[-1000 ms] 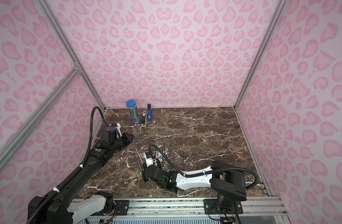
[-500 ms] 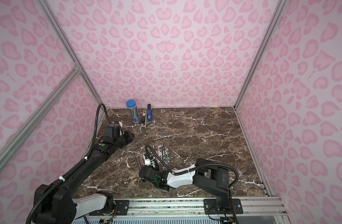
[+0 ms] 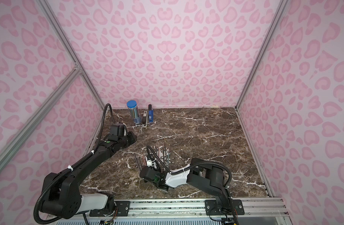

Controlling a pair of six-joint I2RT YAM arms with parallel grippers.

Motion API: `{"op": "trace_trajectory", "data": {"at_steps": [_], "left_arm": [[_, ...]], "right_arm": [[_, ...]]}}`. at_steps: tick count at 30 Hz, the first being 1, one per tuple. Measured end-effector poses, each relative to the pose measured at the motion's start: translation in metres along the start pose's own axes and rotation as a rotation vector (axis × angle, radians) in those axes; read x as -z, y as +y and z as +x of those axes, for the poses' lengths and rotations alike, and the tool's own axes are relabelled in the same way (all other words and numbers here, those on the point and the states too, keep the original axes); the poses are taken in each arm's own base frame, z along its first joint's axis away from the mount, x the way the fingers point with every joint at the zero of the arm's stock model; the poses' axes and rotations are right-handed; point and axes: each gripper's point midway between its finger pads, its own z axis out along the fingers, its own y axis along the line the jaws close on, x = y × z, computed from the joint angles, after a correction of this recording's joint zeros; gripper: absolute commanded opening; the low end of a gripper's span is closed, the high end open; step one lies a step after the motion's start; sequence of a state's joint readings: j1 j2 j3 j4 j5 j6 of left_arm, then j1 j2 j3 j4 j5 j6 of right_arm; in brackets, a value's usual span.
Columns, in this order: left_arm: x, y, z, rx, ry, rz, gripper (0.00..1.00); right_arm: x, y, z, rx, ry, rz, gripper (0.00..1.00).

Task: Remove the protective cover of the pencils
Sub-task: Place the pencil at the center of the board.

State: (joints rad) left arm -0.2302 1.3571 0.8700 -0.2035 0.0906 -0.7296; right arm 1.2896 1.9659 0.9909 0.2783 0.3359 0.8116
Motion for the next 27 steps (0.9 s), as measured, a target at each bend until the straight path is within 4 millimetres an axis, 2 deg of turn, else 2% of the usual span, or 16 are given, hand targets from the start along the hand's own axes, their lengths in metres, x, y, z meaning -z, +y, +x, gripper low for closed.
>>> {"op": "trace_trajectory", "data": {"at_steps": [8, 13, 16, 21, 27], "left_arm": [[-0.014, 0.003, 0.003, -0.001, 0.029, -0.016, 0.07], [-0.022, 0.002, 0.003, 0.000, 0.037, -0.017, 0.06], [-0.027, 0.004, 0.004, 0.001, 0.047, -0.021, 0.06], [-0.037, 0.005, 0.005, 0.004, 0.063, -0.030, 0.05], [-0.053, 0.002, 0.009, -0.004, 0.093, -0.042, 0.05]], "right_arm": [[-0.002, 0.001, 0.004, 0.001, 0.013, -0.007, 0.15], [0.001, 0.004, 0.001, -0.002, 0.007, -0.017, 0.25], [0.007, 0.012, -0.004, 0.000, -0.005, -0.037, 0.25], [0.024, 0.018, -0.023, -0.002, -0.046, -0.052, 0.26], [0.053, 0.010, -0.045, -0.023, -0.112, -0.051, 0.31]]}}
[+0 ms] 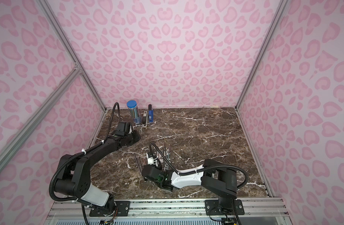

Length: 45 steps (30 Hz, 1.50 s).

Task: Remove the protective cover of the pencils
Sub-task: Place the pencil at the center of the board, then place the protective sleeve at the center of the board.

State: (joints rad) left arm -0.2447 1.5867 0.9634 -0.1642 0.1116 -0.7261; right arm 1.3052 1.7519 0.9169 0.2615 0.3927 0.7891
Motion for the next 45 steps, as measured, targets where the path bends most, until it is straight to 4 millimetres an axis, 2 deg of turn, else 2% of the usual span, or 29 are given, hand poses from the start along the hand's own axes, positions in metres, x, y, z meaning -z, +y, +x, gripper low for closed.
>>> {"op": "trace_trajectory", "data": {"at_steps": [6, 11, 15, 24, 27, 31, 36, 45], "left_arm": [[-0.026, -0.001, 0.010, -0.014, 0.057, -0.037, 0.06], [-0.049, 0.001, 0.016, -0.019, 0.096, -0.071, 0.07], [-0.059, 0.006, 0.015, -0.022, 0.106, -0.112, 0.09], [-0.070, 0.020, 0.020, -0.021, 0.129, -0.175, 0.10], [-0.074, 0.021, 0.019, -0.028, 0.130, -0.182, 0.14], [-0.074, 0.022, 0.017, -0.028, 0.124, -0.189, 0.15], [-0.072, 0.023, 0.016, -0.030, 0.116, -0.198, 0.26], [-0.067, 0.028, 0.017, -0.030, 0.119, -0.220, 0.26]], "right_arm": [[0.015, -0.026, -0.005, -0.011, -0.028, 0.042, 0.32], [0.017, -0.046, -0.003, -0.037, -0.028, 0.079, 0.33], [0.016, -0.053, 0.000, -0.045, -0.023, 0.092, 0.33], [0.009, -0.055, 0.002, -0.053, -0.008, 0.098, 0.34], [0.006, -0.052, 0.000, -0.057, -0.009, 0.094, 0.33], [0.003, -0.051, -0.001, -0.059, -0.005, 0.093, 0.34], [0.000, -0.050, -0.002, -0.058, 0.000, 0.089, 0.34], [-0.007, -0.052, -0.002, -0.064, 0.014, 0.091, 0.34]]}}
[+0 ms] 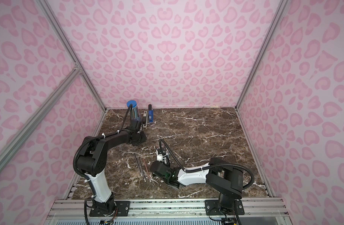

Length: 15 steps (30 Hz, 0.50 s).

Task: Remove the protective cover of the pencils
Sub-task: Place the protective sleeve at the center of the board.

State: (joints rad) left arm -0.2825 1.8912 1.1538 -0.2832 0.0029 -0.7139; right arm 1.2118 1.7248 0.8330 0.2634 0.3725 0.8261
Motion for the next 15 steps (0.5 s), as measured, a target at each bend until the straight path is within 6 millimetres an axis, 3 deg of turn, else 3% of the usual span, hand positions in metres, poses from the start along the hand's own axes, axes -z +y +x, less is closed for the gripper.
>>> {"op": "trace_trajectory", "data": {"at_steps": [5, 15], "left_arm": [[0.015, -0.004, -0.004, -0.003, -0.016, 0.013, 0.30], [0.062, -0.024, -0.017, -0.013, -0.070, 0.111, 0.40]], "right_arm": [[-0.010, 0.000, -0.007, -0.006, 0.003, 0.016, 0.34], [-0.039, 0.002, -0.012, 0.020, 0.045, 0.095, 0.33]]}}
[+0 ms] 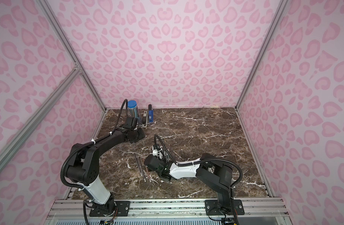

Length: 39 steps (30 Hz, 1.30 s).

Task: Remove the protective cover of the pencils
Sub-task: Place the protective sleeve at the center of the board, then pick up the pencil from the center of the board.

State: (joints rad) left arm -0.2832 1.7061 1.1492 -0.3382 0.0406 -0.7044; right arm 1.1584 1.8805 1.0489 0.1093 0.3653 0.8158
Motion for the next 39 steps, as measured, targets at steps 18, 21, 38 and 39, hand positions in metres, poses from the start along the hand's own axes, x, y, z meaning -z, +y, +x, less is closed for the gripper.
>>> {"op": "trace_trajectory", "data": {"at_steps": [18, 21, 38, 39], "left_arm": [[0.100, -0.008, 0.001, 0.005, -0.101, 0.107, 0.69], [0.109, -0.004, 0.002, 0.029, -0.106, 0.093, 0.72], [0.136, 0.006, 0.012, -0.008, -0.183, 0.165, 0.72], [0.138, 0.004, 0.013, -0.020, -0.190, 0.183, 0.72]], "right_arm": [[-0.036, -0.019, 0.012, 0.051, 0.080, 0.123, 0.30], [-0.040, -0.018, 0.015, 0.058, 0.089, 0.131, 0.29], [-0.051, -0.015, 0.012, 0.048, 0.060, 0.130, 0.15], [-0.050, -0.014, 0.012, 0.048, 0.060, 0.130, 0.14]]}}
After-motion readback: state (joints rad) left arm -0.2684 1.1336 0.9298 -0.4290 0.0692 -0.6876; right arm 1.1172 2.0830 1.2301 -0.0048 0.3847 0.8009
